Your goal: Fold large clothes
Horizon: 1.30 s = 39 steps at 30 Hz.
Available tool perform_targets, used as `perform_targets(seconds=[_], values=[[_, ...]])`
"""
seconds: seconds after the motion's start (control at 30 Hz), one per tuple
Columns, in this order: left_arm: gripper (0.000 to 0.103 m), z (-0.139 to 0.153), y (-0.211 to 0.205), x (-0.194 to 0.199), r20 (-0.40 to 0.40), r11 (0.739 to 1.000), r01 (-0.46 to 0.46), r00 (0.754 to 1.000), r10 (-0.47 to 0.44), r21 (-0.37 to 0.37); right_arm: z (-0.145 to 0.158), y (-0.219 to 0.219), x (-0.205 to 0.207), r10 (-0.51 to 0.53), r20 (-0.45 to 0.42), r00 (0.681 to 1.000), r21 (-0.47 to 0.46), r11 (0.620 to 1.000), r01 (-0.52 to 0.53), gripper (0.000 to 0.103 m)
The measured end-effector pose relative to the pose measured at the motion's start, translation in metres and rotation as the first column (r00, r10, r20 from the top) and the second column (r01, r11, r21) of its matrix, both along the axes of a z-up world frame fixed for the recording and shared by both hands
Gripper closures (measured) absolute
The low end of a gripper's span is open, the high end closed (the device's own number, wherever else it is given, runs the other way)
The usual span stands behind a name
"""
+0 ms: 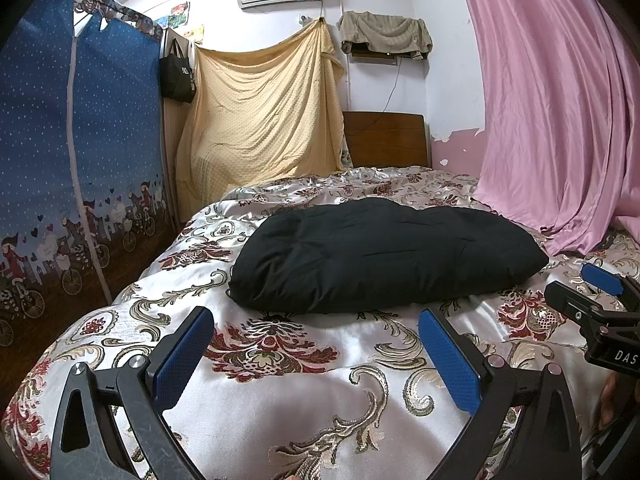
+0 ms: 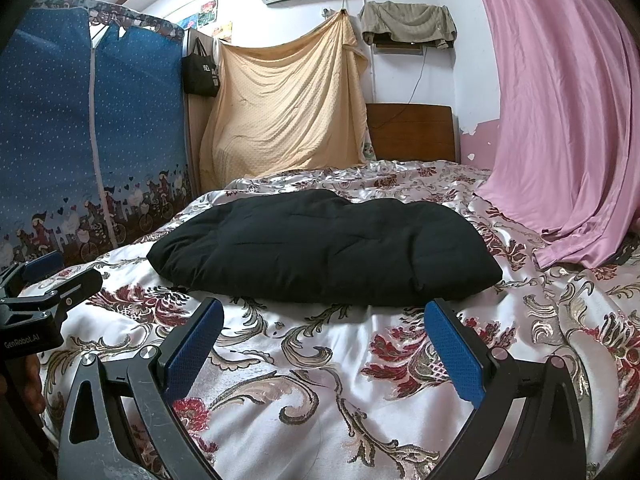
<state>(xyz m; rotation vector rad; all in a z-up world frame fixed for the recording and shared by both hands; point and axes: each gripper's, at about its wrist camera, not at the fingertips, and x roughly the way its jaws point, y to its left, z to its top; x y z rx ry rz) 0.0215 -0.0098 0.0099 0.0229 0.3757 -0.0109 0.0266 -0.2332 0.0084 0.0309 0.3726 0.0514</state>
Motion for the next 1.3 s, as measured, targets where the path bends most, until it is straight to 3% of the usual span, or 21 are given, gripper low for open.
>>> perform_targets(seconds=[0.87, 1.3], values=[[0.0, 0.001, 0.0, -0.001, 0.002, 1.0, 0.007, 1.0, -0.007, 0.001, 0.0, 0.001, -0.001, -0.001, -0.001, 1.0, -0.001, 1.0, 0.001, 0.004], [0.0, 0.008, 0.012, -0.003, 0.04, 0.999, -0.052, 0.998, 0.052, 0.0, -0.002, 0.003, -0.001, 0.001, 0.001, 1.0, -0.005, 1.0, -0.001, 0.004]])
